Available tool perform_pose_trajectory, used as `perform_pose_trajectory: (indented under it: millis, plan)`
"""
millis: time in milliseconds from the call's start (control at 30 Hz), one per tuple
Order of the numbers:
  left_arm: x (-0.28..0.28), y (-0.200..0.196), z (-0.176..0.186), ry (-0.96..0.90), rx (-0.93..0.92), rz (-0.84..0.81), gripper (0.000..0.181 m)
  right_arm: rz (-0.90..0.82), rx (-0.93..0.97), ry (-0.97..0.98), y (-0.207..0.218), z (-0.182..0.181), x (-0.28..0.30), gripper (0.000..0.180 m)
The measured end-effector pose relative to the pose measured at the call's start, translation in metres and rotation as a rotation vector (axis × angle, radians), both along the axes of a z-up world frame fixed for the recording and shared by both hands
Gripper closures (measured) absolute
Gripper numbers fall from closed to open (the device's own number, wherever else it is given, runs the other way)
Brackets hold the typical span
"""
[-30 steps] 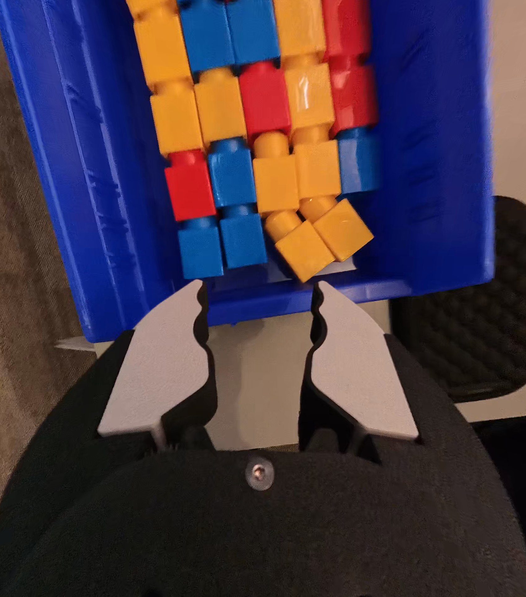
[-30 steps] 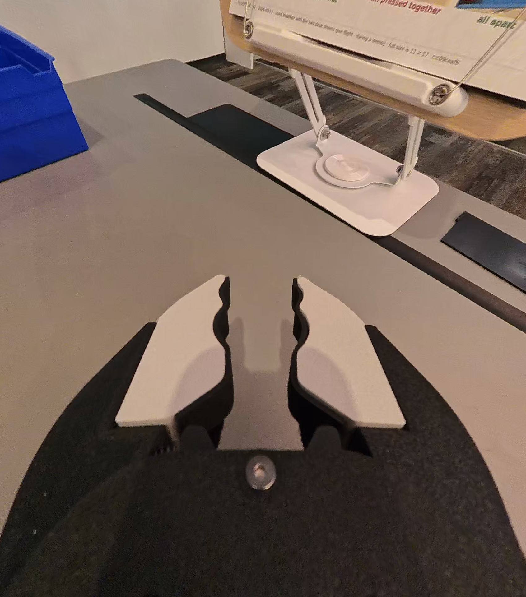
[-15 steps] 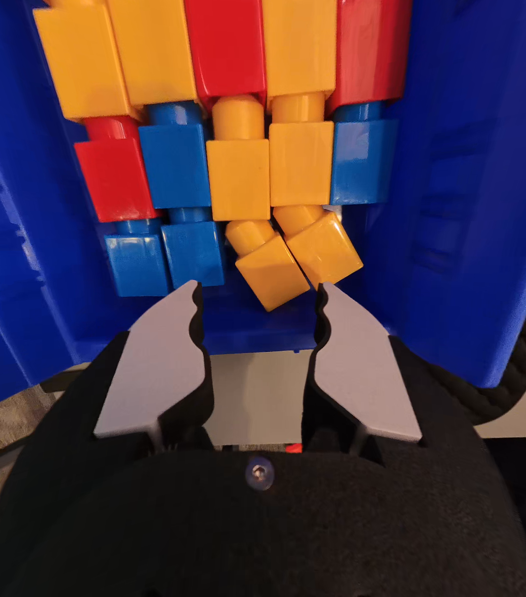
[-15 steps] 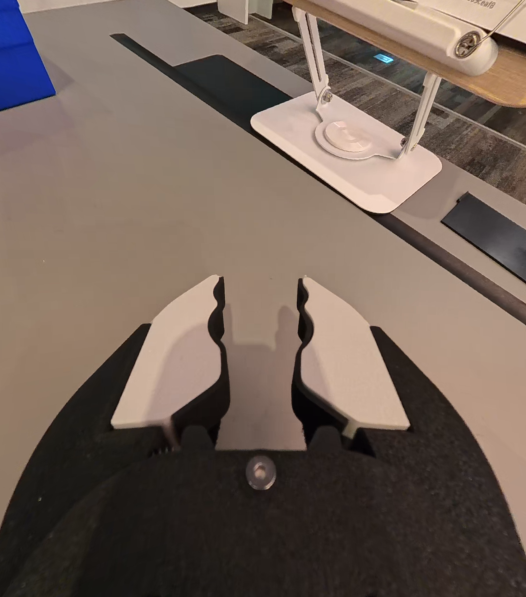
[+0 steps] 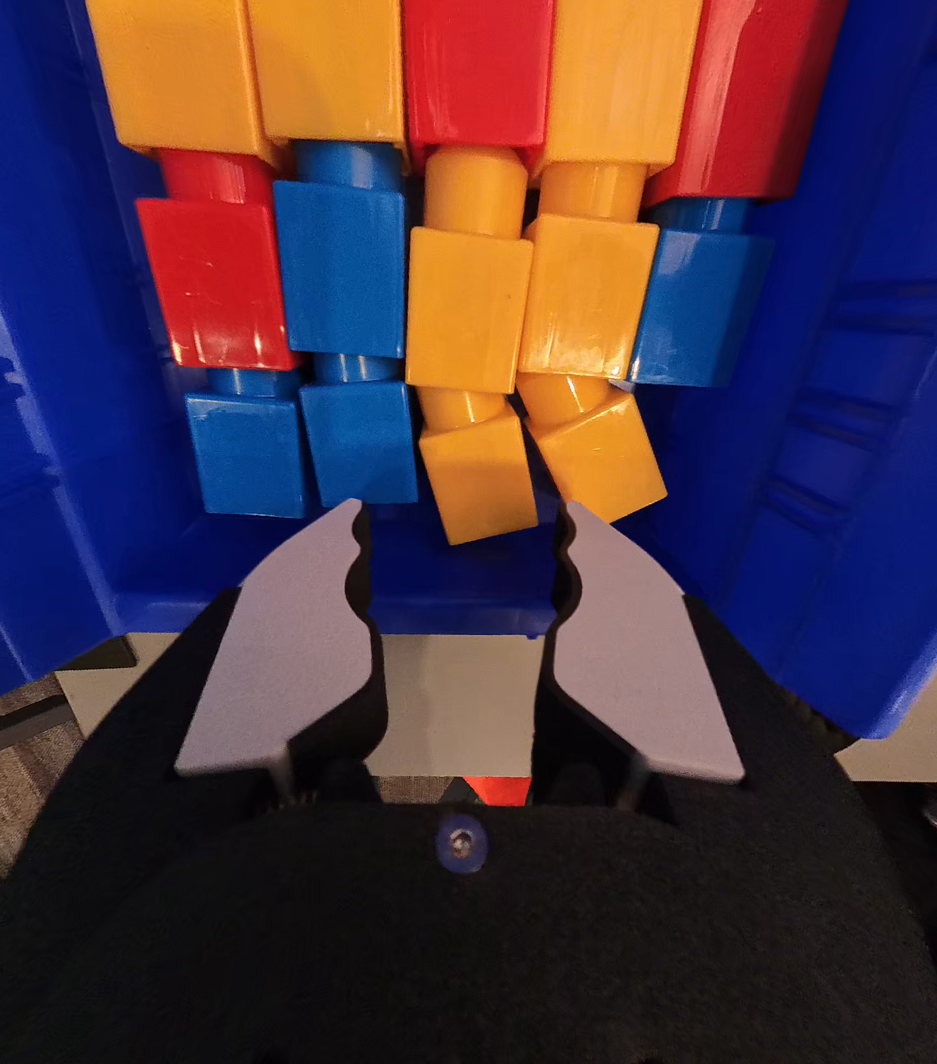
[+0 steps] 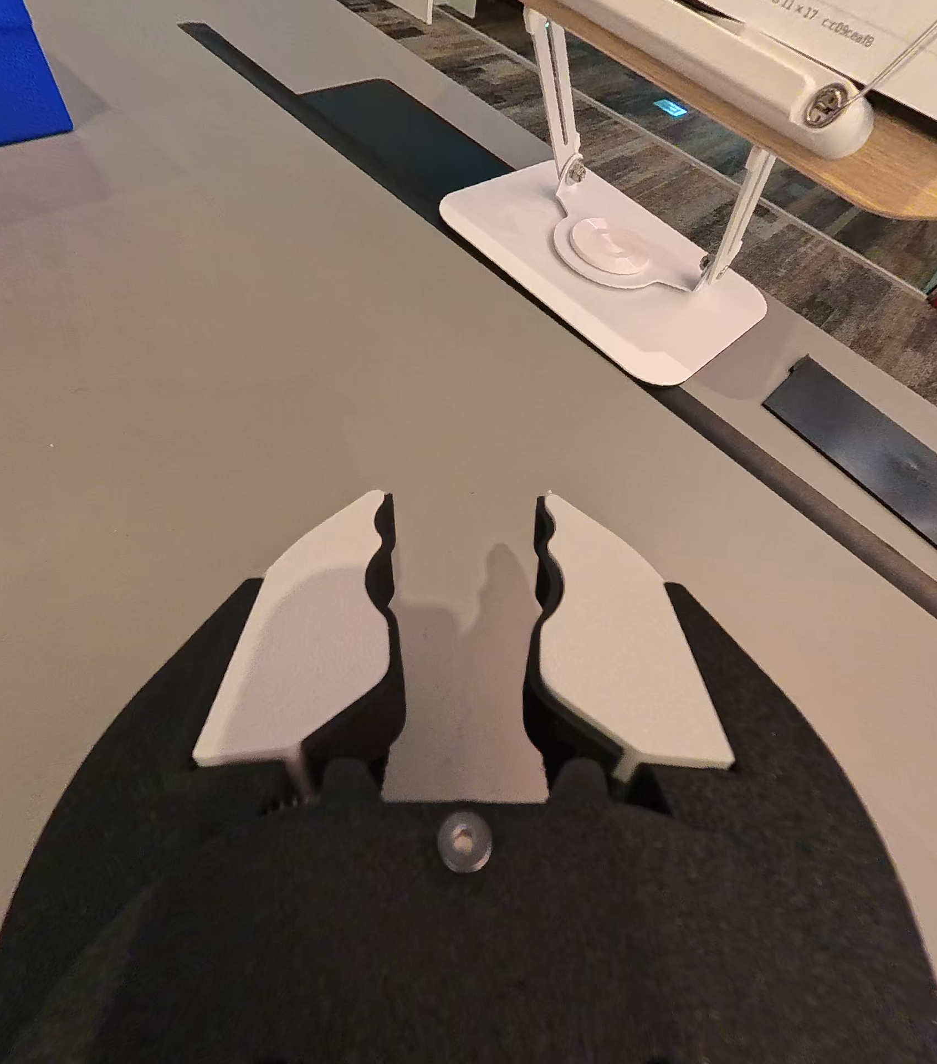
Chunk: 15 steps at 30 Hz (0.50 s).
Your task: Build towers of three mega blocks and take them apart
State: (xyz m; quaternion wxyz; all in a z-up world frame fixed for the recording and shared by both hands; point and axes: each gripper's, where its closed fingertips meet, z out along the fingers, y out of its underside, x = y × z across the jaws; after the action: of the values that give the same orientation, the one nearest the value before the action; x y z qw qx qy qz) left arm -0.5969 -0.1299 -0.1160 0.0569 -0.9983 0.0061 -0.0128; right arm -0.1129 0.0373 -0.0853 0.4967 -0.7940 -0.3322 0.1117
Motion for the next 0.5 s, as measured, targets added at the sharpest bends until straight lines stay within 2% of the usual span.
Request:
perform_pose_trajectory:
  millis: [367, 500]
  plan:
    - [0.008, 0.002, 0.005, 0.012, -0.014, 0.011, 0.121, 0.003, -0.008, -0.009, 0.0, -0.002, 0.001, 0.134]
    - [0.011, -0.002, 0.003, -0.015, -0.047, 0.031, 0.128, 0.001, -0.005, -0.012, 0.0, -0.002, 0.002, 0.134]
